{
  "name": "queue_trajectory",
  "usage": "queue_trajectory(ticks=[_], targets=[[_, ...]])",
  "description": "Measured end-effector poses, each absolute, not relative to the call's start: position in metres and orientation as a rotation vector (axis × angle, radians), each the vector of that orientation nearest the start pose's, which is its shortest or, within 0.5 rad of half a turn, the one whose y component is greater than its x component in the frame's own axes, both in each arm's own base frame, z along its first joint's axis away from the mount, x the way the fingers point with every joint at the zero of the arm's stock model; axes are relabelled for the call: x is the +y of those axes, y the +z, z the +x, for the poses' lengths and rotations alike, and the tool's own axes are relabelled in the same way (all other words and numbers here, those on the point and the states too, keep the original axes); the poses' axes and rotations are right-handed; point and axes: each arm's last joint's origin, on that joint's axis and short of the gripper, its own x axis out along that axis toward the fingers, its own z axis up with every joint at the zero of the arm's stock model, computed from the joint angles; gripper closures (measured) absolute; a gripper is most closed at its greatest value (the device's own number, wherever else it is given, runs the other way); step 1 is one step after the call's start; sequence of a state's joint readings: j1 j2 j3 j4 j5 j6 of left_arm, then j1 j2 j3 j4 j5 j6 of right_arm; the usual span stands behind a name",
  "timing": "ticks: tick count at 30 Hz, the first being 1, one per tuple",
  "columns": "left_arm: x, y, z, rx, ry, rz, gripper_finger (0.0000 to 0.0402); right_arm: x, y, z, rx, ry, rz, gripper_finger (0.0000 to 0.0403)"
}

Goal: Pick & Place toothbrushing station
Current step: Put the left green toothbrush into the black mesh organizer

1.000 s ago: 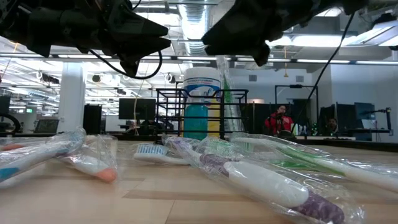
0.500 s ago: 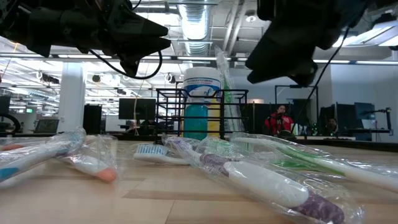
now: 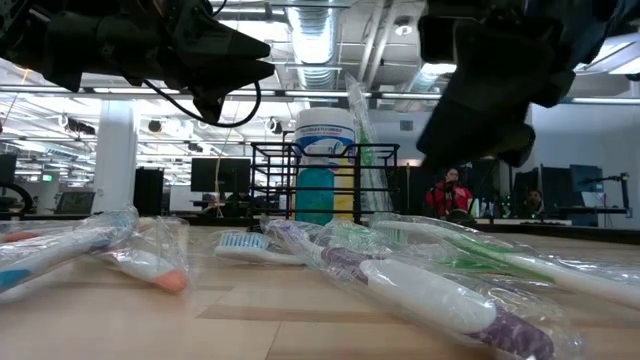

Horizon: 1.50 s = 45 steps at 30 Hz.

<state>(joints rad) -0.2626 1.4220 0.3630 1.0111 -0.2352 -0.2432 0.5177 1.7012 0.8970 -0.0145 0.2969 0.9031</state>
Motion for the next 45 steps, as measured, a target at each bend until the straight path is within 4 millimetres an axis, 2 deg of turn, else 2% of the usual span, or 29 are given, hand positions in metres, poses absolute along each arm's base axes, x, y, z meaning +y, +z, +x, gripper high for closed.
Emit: queue_trajectory(ticks=[8, 15, 23, 29, 32, 37, 41, 45], targets=[[-0.058, 0.176, 0.242, 0.049, -0.021, -0.232, 0.0289, 0.162, 0.141, 0.3, 0.819, -0.129, 0.553, 0.0296], [-0.058, 0.176, 0.242, 0.05, -0.021, -0.231, 0.0289, 0.156, 0.124, 0.303, 0.879, -0.162, 0.583, 0.0296], [-0.058, 0.176, 0.242, 0.049, -0.022, -0.231, 0.0289, 0.155, 0.129, 0.308, 0.854, -0.152, 0.606, 0.0296], [-0.058, 0.176, 0.242, 0.049, -0.022, -0.231, 0.0289, 0.161, 0.123, 0.319, 0.882, -0.117, 0.578, 0.0297], [-0.058, 0.176, 0.242, 0.049, -0.021, -0.231, 0.0289, 0.166, 0.117, 0.325, 0.918, -0.108, 0.561, 0.0314], [-0.058, 0.176, 0.242, 0.049, -0.022, -0.231, 0.0289, 0.171, 0.123, 0.334, 0.965, -0.092, 0.476, 0.0389], [-0.058, 0.176, 0.242, 0.049, -0.021, -0.231, 0.0289, 0.172, 0.132, 0.336, 0.959, -0.089, 0.458, 0.0384], [-0.058, 0.176, 0.242, 0.049, -0.022, -0.231, 0.0289, 0.173, 0.136, 0.338, 0.947, -0.071, 0.442, 0.0397]])
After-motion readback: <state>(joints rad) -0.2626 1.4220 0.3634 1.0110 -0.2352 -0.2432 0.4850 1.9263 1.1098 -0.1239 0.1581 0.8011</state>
